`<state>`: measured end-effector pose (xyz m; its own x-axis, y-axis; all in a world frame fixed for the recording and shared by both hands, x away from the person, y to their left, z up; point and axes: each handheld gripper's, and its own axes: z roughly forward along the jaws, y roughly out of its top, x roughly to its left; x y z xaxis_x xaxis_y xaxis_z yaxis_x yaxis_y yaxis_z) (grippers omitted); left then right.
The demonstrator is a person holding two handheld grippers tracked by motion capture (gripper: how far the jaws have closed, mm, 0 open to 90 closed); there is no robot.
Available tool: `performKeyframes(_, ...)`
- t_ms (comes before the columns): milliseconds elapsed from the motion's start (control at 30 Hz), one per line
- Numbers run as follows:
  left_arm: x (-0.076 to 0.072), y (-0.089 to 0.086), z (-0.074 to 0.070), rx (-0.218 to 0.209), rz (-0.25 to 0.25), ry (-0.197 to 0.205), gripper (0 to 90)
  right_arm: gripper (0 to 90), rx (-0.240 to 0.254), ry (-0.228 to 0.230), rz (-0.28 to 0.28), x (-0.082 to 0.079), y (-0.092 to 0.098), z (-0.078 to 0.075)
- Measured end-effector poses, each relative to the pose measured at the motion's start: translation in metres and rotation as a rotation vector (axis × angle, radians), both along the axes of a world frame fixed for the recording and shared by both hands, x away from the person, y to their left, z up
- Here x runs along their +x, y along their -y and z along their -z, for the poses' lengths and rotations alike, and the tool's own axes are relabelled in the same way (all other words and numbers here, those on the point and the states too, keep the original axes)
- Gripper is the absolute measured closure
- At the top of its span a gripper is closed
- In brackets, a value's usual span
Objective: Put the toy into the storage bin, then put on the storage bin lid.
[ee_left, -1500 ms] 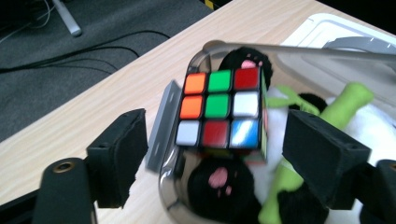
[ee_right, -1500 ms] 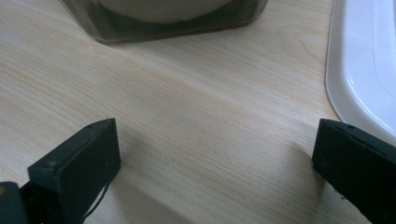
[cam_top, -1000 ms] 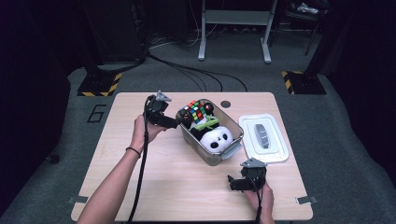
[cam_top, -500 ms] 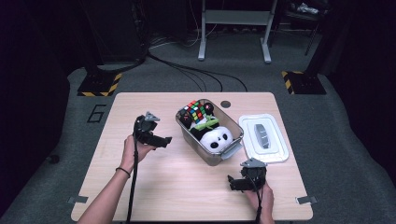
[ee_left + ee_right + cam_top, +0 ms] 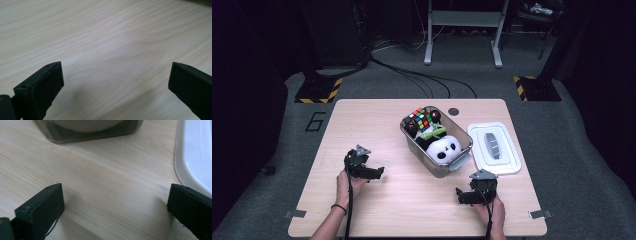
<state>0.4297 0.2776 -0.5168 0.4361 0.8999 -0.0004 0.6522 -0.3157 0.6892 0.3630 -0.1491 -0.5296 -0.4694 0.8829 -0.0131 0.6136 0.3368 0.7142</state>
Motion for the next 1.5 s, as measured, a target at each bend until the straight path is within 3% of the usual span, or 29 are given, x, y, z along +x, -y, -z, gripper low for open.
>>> performKeyframes(67, -0.002, -0.004, 0.009, -0.01, -0.024, -0.001, 0.1, 0.0, 0.006, -0.002, 0.005, 0.0, -0.001, 0.0)
performKeyframes(133, -0.007, -0.007, 0.013, -0.016, -0.036, 0.033, 0.0, 0.0, 0.006, -0.003, 0.005, 0.0, -0.001, 0.0)
performKeyframes(200, -0.009, -0.009, 0.014, -0.018, -0.044, 0.042, 0.0, 0.0, 0.006, -0.003, 0.005, 0.0, -0.001, 0.0)
performKeyframes(1233, -0.009, -0.008, 0.014, -0.021, -0.052, 0.042, 0.0, 0.3, 0.005, -0.013, 0.02, 0.0, 0.0, -0.002)
performKeyframes(1500, -0.008, -0.007, 0.013, -0.019, -0.057, 0.032, 0.0, 1.1, 0.019, -0.01, 0.04, -0.003, 0.02, -0.015)
